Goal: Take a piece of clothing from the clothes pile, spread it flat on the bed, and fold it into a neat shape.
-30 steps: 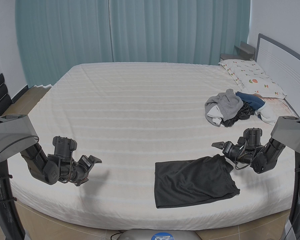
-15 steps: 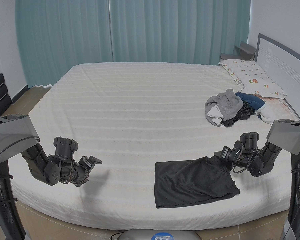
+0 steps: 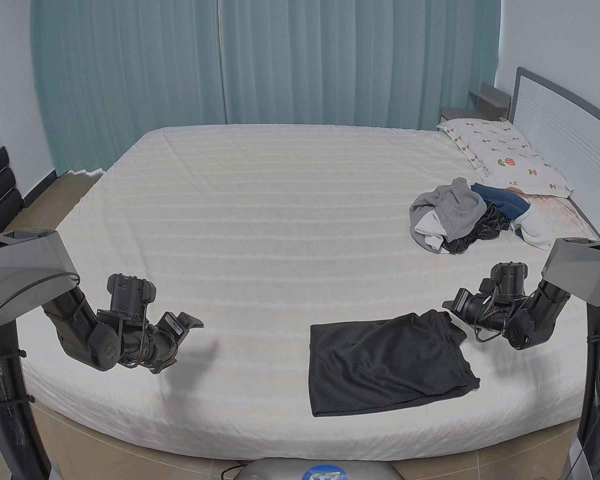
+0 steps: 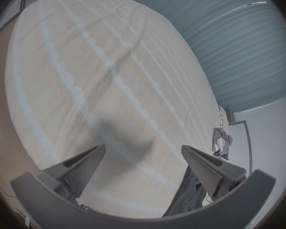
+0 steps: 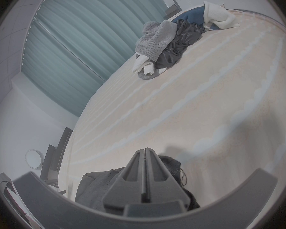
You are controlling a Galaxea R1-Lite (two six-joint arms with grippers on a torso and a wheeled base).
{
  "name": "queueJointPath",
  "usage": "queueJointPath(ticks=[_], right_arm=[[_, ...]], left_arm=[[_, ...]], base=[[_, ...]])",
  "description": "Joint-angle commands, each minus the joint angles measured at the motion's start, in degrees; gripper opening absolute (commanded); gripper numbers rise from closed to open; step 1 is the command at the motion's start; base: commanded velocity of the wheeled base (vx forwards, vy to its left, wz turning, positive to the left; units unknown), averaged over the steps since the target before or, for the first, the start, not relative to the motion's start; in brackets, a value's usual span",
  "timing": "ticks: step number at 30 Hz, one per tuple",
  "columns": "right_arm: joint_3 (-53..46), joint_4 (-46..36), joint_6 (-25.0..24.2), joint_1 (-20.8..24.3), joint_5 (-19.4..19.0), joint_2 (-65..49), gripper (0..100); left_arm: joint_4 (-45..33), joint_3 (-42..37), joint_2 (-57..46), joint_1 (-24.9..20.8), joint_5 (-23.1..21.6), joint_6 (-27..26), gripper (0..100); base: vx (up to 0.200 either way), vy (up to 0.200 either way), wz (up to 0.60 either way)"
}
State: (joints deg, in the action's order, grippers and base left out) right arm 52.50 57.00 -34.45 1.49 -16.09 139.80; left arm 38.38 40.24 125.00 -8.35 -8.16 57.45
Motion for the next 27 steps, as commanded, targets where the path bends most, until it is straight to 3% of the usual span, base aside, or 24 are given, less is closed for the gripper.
queueJointPath(ticks=[1, 4, 5, 25, 26, 27], right_arm=[[-0.3, 0.04, -0.09, -0.52, -0.17, -0.32, 0], [-0.56, 0.13, -0.18, -0.26, -1.05, -0.5, 0], [-0.56, 0.13, -0.27, -0.17, -1.22, -0.58, 100], [-0.65, -0.14, -0.79, 3.08, -3.51, -0.32, 100], [-0.65, -0.05, -0.79, 3.26, -3.42, -0.06, 0], [-0.65, -0.05, -0.79, 3.26, -3.42, -0.14, 0]], left_arm=[[0.03, 0.01, 0.15, -0.17, 0.07, 0.03, 100], [0.03, 0.01, 0.24, -0.17, 0.07, 0.03, 100], [0.03, 0.01, 0.15, -0.17, 0.07, 0.03, 100], [0.12, 0.01, 0.24, -0.17, 0.07, 0.03, 100], [0.03, 0.01, 0.24, -0.17, 0.07, 0.03, 100], [0.03, 0.01, 0.24, -0.17, 0.07, 0.03, 100]], base=[[0.0, 0.0, 0.0], [0.0, 0.0, 0.0], [0.0, 0.0, 0.0], [0.0, 0.0, 0.0], [0.0, 0.0, 0.0], [0.0, 0.0, 0.0]])
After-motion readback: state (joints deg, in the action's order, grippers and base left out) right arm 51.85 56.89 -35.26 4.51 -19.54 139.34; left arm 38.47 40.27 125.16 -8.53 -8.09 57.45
